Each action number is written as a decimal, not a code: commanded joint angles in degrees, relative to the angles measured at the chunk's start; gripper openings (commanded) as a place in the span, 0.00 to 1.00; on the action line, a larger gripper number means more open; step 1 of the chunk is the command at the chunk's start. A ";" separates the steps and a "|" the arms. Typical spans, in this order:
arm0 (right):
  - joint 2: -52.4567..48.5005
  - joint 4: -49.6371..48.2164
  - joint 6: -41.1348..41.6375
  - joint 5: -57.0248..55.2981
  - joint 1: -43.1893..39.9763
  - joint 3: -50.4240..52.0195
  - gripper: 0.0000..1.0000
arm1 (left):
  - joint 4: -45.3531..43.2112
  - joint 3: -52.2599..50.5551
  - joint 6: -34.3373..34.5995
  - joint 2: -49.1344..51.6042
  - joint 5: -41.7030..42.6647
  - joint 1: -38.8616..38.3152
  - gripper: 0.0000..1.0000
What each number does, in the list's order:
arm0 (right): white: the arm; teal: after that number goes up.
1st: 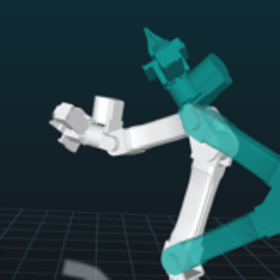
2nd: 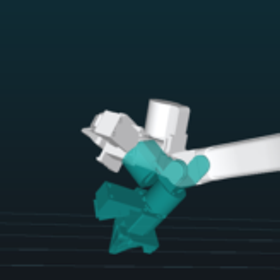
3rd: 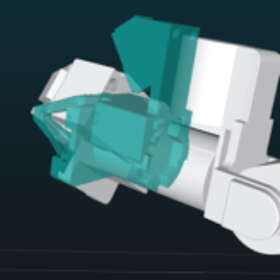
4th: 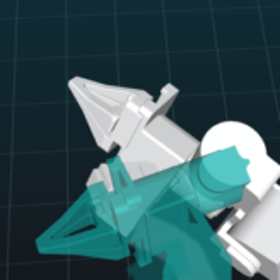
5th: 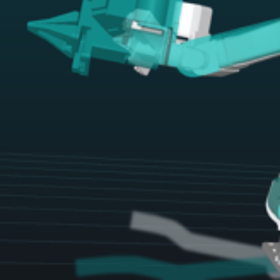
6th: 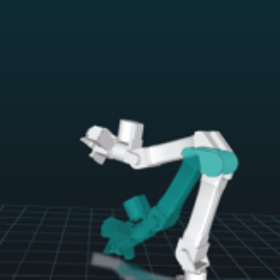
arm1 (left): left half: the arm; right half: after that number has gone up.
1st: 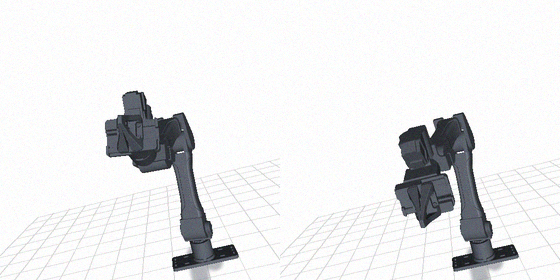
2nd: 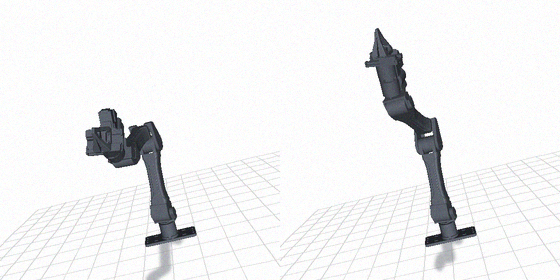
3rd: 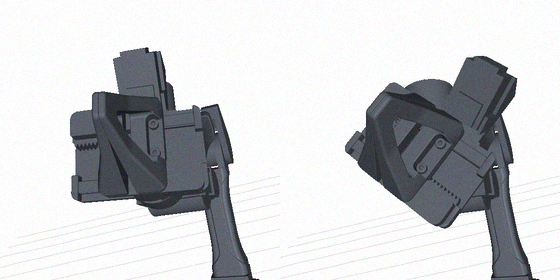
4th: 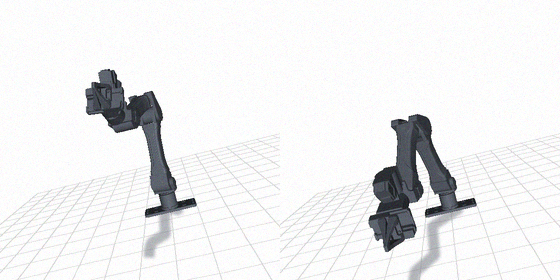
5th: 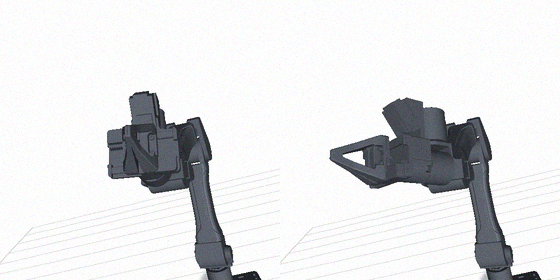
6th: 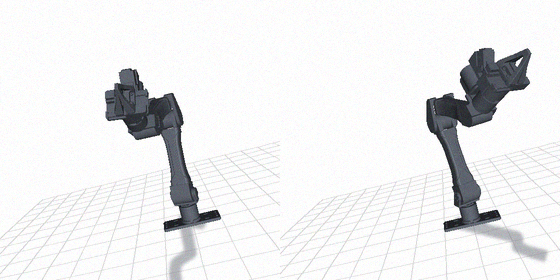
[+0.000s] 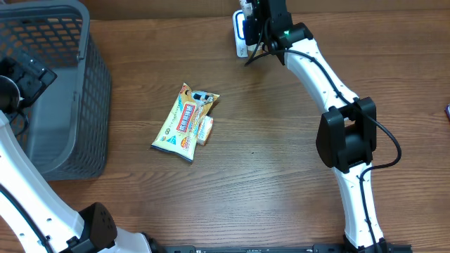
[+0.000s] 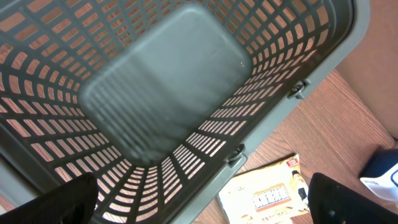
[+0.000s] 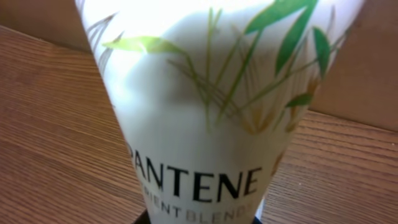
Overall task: Scan the item barcode
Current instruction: 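Carry the Pantene tube off to the right edge of the table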
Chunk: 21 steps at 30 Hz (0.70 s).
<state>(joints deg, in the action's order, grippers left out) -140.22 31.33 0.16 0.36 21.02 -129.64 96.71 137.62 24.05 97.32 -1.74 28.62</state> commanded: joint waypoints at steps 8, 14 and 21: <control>3.37 1.64 3.39 -0.83 -2.38 -2.45 0.03 | 0.09 0.15 0.59 0.07 0.26 0.24 1.00; 12.68 8.09 12.55 -0.74 -13.05 -2.45 0.04 | 0.09 0.15 0.59 0.07 0.26 0.24 1.00; 17.18 25.09 12.52 -0.76 -33.44 -2.43 0.04 | 0.09 0.15 0.59 0.07 0.26 0.24 1.00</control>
<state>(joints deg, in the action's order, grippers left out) -128.07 52.36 11.38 0.84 -4.10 -129.67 96.71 137.62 24.05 97.32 -1.74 28.62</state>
